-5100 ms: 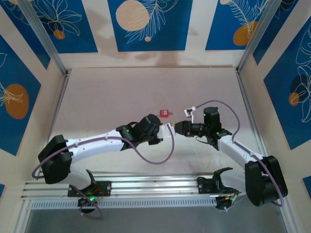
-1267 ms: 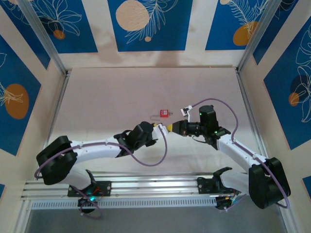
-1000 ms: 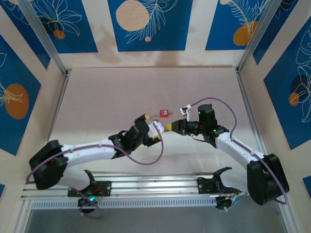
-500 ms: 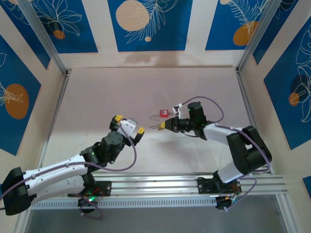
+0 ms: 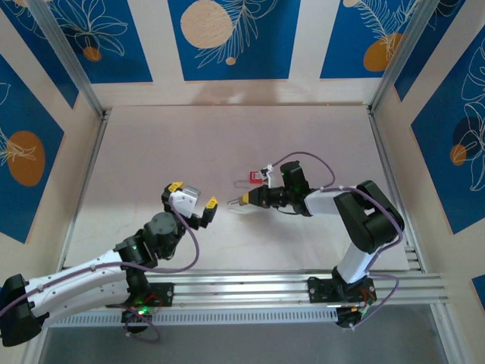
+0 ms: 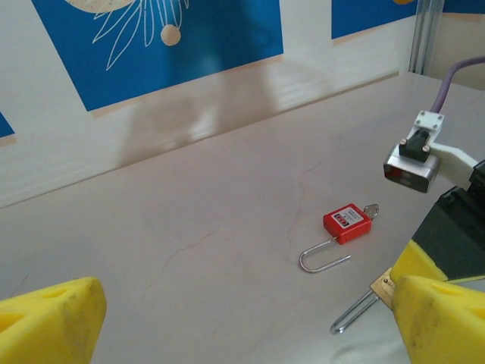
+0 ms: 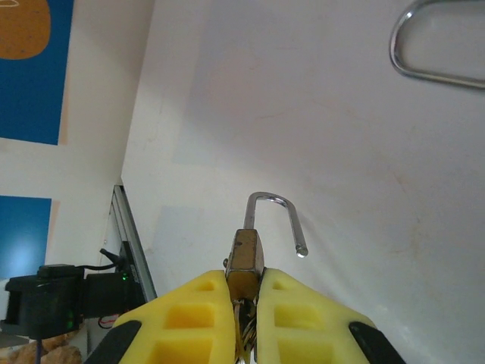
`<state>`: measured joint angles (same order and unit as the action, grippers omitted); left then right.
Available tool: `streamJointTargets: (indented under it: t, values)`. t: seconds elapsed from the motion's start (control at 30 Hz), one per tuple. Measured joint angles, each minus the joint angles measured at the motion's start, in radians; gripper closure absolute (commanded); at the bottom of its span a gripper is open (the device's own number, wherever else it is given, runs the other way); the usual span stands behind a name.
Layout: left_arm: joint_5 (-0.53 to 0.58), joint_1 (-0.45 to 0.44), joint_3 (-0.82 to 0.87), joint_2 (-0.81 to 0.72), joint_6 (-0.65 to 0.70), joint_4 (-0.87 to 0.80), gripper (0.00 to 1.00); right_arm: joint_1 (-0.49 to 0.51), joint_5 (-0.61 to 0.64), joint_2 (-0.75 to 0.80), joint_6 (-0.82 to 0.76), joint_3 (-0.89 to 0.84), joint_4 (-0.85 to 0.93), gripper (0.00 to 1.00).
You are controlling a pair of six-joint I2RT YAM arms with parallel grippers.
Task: Unlock with the key
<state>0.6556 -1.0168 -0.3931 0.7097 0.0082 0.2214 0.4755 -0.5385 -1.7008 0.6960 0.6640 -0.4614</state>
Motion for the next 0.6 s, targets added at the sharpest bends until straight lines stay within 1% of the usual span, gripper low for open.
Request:
streamJointTargets:
  t: [0.17, 0.43, 0.6]
  values:
    - [-0.006, 0.0, 0.0, 0.0, -0.001, -0.001, 0.06, 0.016, 0.008, -0.011, -0.007, -0.013, -0.018, 0.9]
    - [-0.019, 0.0, 0.0, 0.0, -0.002, 0.003, 0.07, 0.042, 0.005, -0.025, -0.002, -0.071, -0.1, 0.9]
    - [-0.03, 0.0, 0.0, 0.013, -0.002, 0.014, 0.07, 0.042, -0.004, -0.033, 0.01, -0.1, -0.148, 0.9]
